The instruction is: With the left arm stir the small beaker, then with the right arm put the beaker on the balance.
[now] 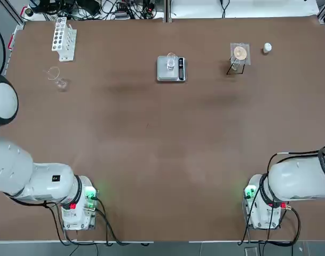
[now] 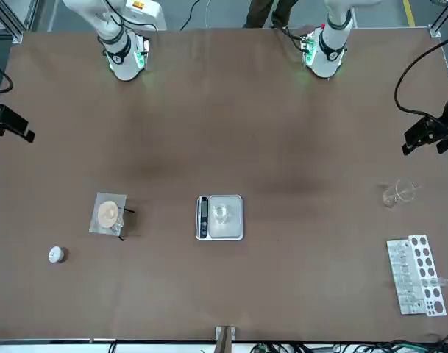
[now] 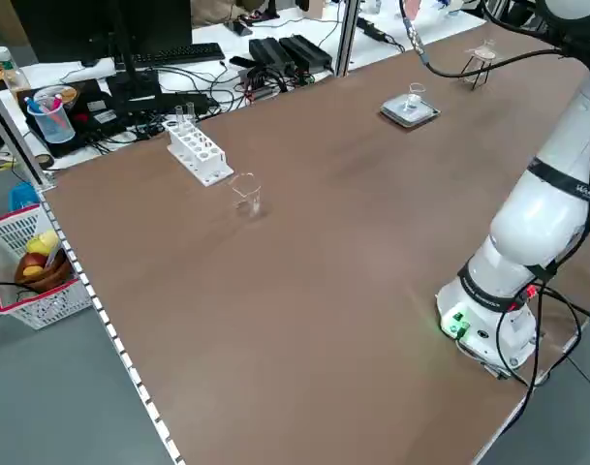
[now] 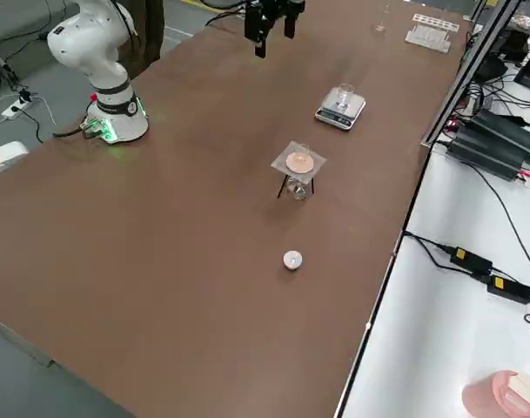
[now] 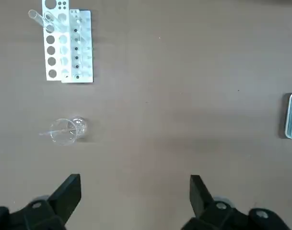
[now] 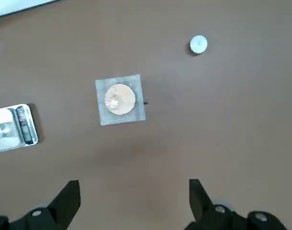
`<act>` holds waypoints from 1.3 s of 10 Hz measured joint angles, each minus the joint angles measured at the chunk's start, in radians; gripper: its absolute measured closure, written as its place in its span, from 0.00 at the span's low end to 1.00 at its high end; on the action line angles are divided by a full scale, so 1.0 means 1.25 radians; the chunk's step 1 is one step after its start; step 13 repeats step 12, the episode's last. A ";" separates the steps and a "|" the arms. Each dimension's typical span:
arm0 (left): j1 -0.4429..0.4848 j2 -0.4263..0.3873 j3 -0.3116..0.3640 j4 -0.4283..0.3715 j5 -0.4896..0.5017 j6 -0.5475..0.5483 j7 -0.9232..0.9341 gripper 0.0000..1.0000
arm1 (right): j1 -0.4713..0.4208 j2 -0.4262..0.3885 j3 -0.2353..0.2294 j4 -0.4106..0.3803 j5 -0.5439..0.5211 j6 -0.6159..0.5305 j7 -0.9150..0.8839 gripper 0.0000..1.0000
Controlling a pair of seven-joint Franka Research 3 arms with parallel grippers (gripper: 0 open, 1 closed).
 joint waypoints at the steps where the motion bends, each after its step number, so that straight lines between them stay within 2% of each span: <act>1: 0.000 0.000 0.000 0.000 0.000 0.000 0.000 0.00 | -0.012 -0.002 0.028 -0.014 -0.017 0.017 0.000 0.00; 4: 0.000 0.000 0.000 0.000 0.000 0.000 0.000 0.00 | -0.014 -0.022 0.048 -0.060 -0.027 0.045 0.000 0.00; 10: 0.000 0.000 0.000 0.001 0.000 0.000 0.000 0.00 | -0.008 -0.042 0.052 -0.072 -0.028 0.044 0.000 0.00; 13: 0.000 0.000 0.000 0.001 0.000 0.000 0.000 0.00 | 0.003 -0.043 0.041 -0.073 -0.028 0.047 0.000 0.00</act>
